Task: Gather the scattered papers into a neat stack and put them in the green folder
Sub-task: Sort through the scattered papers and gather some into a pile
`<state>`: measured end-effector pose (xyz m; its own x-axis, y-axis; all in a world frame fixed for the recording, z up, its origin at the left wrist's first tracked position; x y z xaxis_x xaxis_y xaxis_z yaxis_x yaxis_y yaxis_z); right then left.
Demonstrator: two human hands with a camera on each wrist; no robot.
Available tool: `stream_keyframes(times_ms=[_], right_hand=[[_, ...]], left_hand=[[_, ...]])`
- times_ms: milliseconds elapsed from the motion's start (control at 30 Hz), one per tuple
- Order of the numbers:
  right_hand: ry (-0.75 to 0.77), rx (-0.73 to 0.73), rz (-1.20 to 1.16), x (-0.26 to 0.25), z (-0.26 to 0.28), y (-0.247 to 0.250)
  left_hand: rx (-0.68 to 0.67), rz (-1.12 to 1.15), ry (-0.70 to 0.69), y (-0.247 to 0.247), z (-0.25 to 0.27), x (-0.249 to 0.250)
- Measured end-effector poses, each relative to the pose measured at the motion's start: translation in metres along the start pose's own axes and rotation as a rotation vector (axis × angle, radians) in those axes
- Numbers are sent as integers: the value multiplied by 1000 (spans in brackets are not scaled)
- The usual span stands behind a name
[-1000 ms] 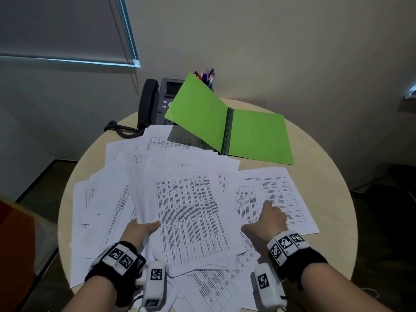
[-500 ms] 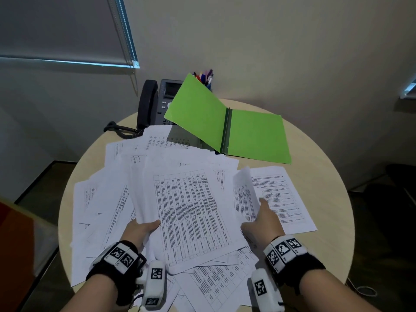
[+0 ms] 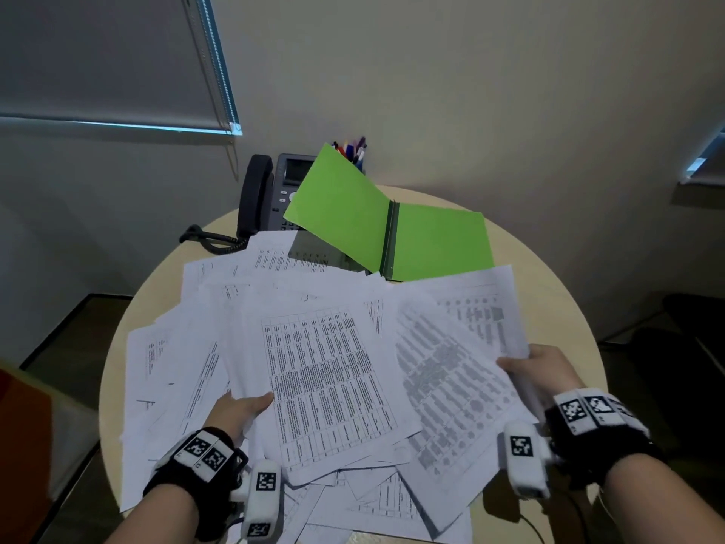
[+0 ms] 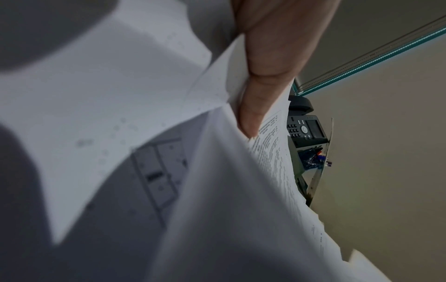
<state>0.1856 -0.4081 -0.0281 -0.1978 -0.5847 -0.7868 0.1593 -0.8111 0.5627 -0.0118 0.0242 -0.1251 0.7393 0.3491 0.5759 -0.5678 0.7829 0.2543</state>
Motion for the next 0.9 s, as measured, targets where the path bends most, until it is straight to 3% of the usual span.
stream_keyframes(times_ms=[167,333,567,733,900], right_hand=[[4,128,-196,-6,-7,49],[117,264,-356,-28,-10,81],[148,322,-476,-47,-10,73],[103,182,-331,-26,-1,2],[-30,-217,-259,-17,35,-96]], left_hand=[[-54,-53,2,-7,10,2],[-69,-11,-21,-12,15,6],[-152,-80,-70,-35,23,2],[-172,-54,-57,-41,35,4],[-210,-107,-60,-46,36,5]])
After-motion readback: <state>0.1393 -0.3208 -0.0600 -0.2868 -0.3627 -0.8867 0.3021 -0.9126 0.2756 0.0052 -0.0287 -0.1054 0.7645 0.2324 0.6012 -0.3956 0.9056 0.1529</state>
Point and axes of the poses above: each hand's wrist, its own z-axis away from the middle knuckle, its own y-axis out of the back of the hand, x = y × z, the point moved 10 cm from there along -z, towards the middle knuckle, and after that the axes turned 9 degrees about y, right-handed, at the moved point
